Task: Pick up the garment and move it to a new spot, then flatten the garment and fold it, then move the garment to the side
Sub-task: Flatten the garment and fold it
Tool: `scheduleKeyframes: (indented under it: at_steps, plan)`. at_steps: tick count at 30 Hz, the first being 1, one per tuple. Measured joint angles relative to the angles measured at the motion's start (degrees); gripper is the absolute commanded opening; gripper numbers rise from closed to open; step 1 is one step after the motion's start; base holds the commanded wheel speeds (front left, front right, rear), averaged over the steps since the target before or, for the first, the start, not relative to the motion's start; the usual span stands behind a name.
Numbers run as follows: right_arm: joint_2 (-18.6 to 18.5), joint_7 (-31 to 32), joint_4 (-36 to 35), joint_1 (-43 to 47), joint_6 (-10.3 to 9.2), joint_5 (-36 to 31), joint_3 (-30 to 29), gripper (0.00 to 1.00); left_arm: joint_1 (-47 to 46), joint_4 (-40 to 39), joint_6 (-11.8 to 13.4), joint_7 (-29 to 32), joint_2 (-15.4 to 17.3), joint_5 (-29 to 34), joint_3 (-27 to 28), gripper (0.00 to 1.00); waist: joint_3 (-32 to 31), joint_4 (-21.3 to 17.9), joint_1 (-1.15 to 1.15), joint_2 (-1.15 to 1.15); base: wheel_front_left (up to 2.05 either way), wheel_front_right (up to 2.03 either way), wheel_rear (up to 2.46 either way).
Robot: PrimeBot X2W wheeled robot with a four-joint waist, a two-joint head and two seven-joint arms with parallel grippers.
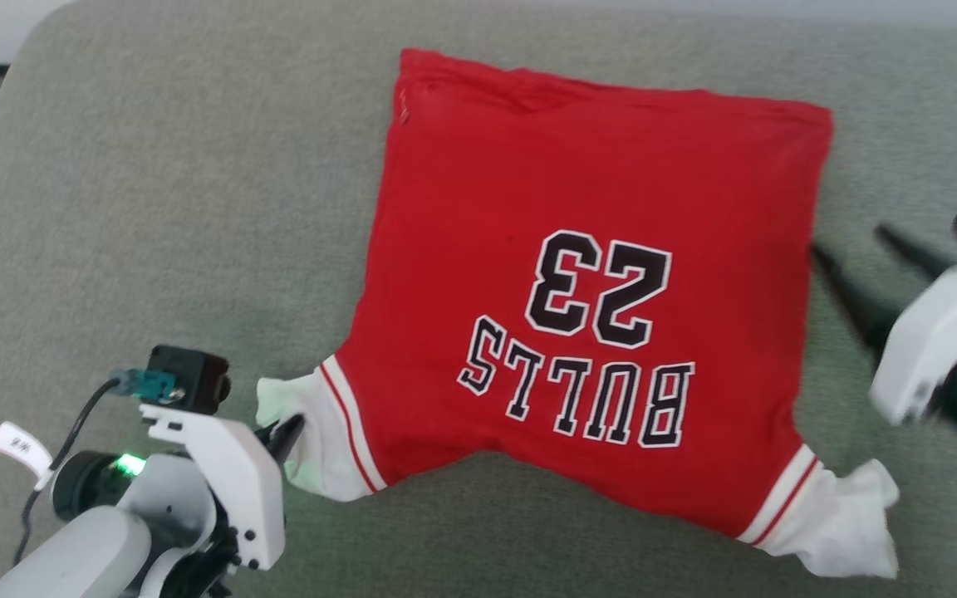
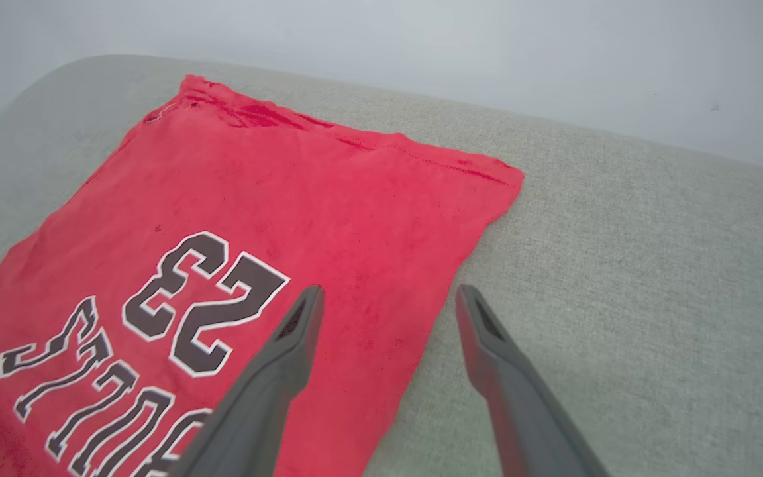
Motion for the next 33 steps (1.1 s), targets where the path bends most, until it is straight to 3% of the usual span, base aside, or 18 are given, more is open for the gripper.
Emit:
scheduleKeyframes:
  at_steps: [10,17,23,24,25,26,33]
  plan:
    - [-2.9,-3.2,22.4,-16.9,-0.02,-2.1,-2.7,1.0,-3.9,2.7,-2.7,-0.3,-3.4,1.3,-1.4,0.0,3.7,4.2,0.0,0.0,0.0,0.0,0.0]
    - [-3.9,0.4,39.1,-28.0,-0.01,-5.5,-3.0,1.0,-6.3,5.1,-4.8,-0.8,-5.6,1.4,-2.1,0.0,6.7,6.6,0.0,0.0,0.0,0.0,0.0]
    - [-2.5,5.7,50.2,-36.8,-0.04,-6.6,-5.0,1.0,-8.4,7.2,-6.5,-1.3,-7.4,1.5,-2.4,0.0,8.9,8.3,0.0,0.0,0.0,0.0,0.0]
    - [-2.5,6.7,51.5,-37.8,-0.09,-6.6,-4.7,0.47,-8.6,7.6,-6.8,-1.5,-7.7,1.5,-2.4,0.0,9.1,8.5,0.0,0.0,0.0,0.0,0.0]
    - [-2.6,7.7,52.5,-38.7,-0.22,-6.8,-3.9,0.18,-8.8,8.0,-6.9,-1.7,-7.9,1.5,-2.5,0.0,9.3,8.6,0.0,0.0,0.0,0.0,0.0]
    - [-2.8,8.5,53.0,-39.3,-0.26,-7.3,-2.5,0.0,-9.0,8.4,-7.2,-1.8,-8.2,1.5,-2.6,0.0,9.5,8.7,0.0,0.0,0.0,0.0,0.0]
    - [-3.2,8.3,52.8,-39.8,-0.08,-6.0,4.0,0.0,-9.3,10.5,-8.1,-3.8,-8.7,1.4,-2.1,0.0,9.3,7.4,0.0,0.0,0.0,0.0,0.0]
